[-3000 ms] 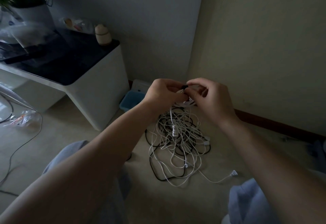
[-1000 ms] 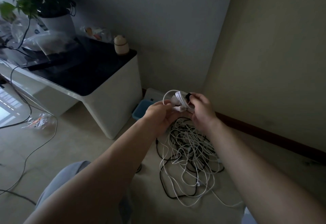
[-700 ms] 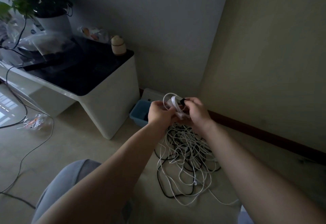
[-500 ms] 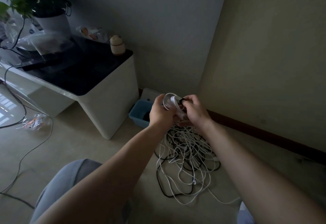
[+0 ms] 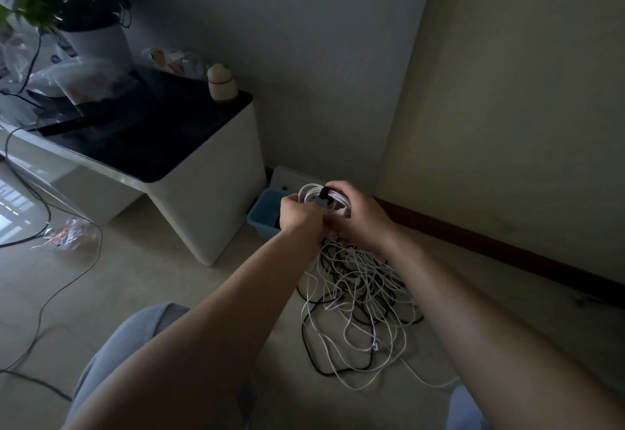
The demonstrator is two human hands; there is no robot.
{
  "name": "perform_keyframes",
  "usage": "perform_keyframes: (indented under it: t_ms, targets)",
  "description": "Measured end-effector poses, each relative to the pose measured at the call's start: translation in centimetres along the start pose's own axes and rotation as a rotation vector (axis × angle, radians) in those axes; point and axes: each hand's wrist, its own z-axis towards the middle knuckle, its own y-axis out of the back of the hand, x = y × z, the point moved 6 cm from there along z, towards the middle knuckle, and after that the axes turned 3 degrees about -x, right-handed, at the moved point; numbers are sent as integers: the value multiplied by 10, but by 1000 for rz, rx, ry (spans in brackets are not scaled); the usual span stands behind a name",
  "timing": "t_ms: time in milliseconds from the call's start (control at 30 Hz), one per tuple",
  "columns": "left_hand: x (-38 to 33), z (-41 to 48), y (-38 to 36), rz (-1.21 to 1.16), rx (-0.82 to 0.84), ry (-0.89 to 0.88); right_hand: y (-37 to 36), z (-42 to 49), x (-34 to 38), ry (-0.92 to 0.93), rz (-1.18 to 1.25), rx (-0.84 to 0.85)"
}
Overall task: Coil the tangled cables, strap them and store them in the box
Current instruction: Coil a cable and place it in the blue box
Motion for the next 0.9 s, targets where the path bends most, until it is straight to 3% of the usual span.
perform_keyframes:
  t_ms: [200,333,433,533,900]
  targets:
    - [-11,7,-1,161,31,-69,8,11,-7,37,126,-61]
    - [-32,24,14,526,-59,-328,12,25,-23,-53,276,-47]
    - [-43,43,15,711,-53,-413,7,40,-33,-111,338,-16]
    - [-41,67,11,766,-7,-398,-3,61,-41,-146,362,-10]
    - [18,235,20,677,-87,-204,-96,184,-123,-293,389,65]
